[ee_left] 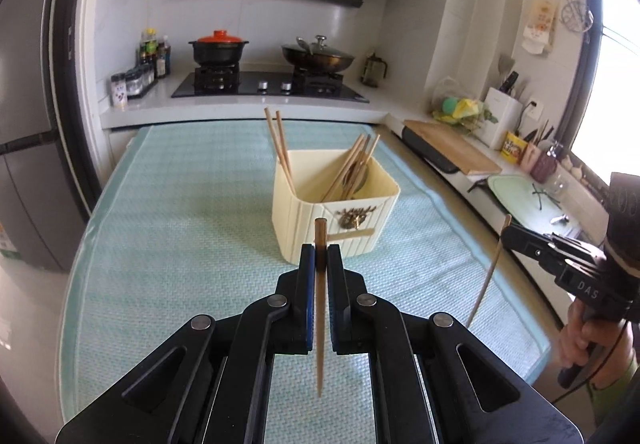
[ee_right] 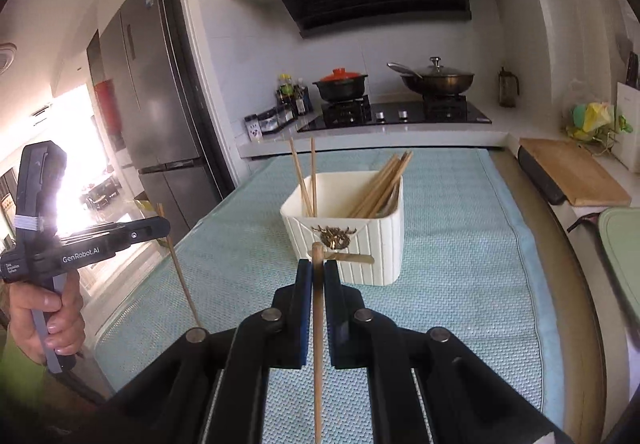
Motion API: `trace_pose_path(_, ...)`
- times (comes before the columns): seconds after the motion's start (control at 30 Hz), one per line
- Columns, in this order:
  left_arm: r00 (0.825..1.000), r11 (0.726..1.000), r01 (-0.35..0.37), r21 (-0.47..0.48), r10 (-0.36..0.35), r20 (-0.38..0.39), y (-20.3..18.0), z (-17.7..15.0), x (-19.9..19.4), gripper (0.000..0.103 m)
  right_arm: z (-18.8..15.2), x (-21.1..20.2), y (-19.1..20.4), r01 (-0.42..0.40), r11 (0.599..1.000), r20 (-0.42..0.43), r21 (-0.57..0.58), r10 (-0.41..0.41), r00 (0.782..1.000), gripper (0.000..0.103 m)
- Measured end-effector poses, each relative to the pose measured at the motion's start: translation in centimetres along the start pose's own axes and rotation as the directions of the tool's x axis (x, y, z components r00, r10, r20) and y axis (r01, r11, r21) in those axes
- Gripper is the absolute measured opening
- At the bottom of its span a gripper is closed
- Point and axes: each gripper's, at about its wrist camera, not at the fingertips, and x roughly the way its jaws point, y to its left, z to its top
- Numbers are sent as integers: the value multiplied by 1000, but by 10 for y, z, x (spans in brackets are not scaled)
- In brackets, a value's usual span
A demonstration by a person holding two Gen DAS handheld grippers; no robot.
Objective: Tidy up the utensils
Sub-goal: 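Carry both held chopsticks up over the caddy and lower them inside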
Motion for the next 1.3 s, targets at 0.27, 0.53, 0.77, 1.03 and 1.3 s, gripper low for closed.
trace_pose_path(0.27, 1000, 1000, 11, 7, -11, 28, -15, 7, -17, 4, 12, -23, 20, 42, 997, 119, -65, -34, 992, 6)
trace_pose_path(0.53, 999, 1000, 13, 20, -14, 41, -26, 10, -23, 4, 19, -30, 28, 34, 997, 154, -71, -22, 988, 6)
trace_pose_path(0.77, 998, 999, 23, 27, -25, 60, -31, 17, -30, 4, 23, -37, 31, 36, 996, 171, -79, -22, 985, 6)
trace_pose_path(1.03, 997, 998, 39, 53, -42, 68, -34, 31, -35, 4, 35, -38, 33, 33, 996, 183, -89, -17, 983, 6)
trace_pose_path(1.3, 993, 998, 35, 59, -42, 110, -27, 69, -39, 4, 72, -33, 26, 38, 995, 217, -96, -17, 976, 6)
